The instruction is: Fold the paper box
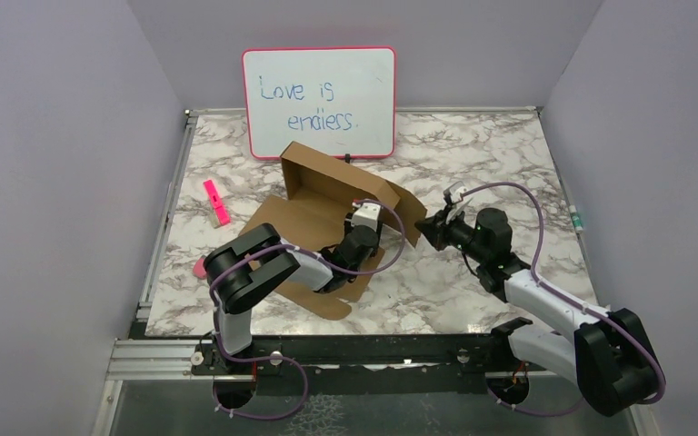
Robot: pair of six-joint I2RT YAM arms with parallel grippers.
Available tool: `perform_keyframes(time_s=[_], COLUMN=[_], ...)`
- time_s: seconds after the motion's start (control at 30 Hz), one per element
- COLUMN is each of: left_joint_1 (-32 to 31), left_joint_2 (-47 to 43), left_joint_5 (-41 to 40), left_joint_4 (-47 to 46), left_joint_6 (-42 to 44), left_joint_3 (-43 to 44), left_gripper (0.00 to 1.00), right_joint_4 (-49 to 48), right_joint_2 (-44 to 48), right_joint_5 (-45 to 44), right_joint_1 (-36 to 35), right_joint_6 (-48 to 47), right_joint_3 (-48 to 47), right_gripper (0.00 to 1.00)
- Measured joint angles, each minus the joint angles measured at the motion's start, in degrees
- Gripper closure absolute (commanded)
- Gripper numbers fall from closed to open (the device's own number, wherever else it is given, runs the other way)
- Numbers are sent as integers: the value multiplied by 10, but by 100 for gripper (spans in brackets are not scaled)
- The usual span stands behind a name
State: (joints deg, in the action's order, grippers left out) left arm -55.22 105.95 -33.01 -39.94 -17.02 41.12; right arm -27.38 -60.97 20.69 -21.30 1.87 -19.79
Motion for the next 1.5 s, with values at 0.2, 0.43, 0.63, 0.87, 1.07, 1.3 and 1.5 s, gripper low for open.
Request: perform_keyframes(time_s=[0.2, 0.43, 0.63, 0.87, 1.07, 1.3, 1.5], left_joint_1=[0, 8, 24, 41, 51, 61, 70], left_joint_2=[3, 5, -4, -7, -7, -7, -7], left_joint_5=[15, 26, 41, 64, 85, 106, 122], left_joint_4=[-12, -25, -41, -64, -88, -106, -126], left_joint_6=[-16, -30, -43, -60, -75, -88, -99], left_joint_3=[-8, -26, -44, -59, -71, -80, -92], left_gripper=[64, 65, 66, 66, 66, 69, 70], right_joint_4=[1, 1, 5, 16, 46, 66, 68], right_joint_2=[3, 7, 54, 129, 116, -26, -153], right_joint_5=[45, 87, 86, 25, -127, -166, -99], right_joint_1=[0, 0, 0, 0, 0, 0, 0], right_joint_6=[14, 22, 31, 34, 44, 45, 49], right_joint_3=[-6, -6, -6, -6, -8, -53, -103], right_gripper=[75, 61, 51, 49, 50, 52, 52])
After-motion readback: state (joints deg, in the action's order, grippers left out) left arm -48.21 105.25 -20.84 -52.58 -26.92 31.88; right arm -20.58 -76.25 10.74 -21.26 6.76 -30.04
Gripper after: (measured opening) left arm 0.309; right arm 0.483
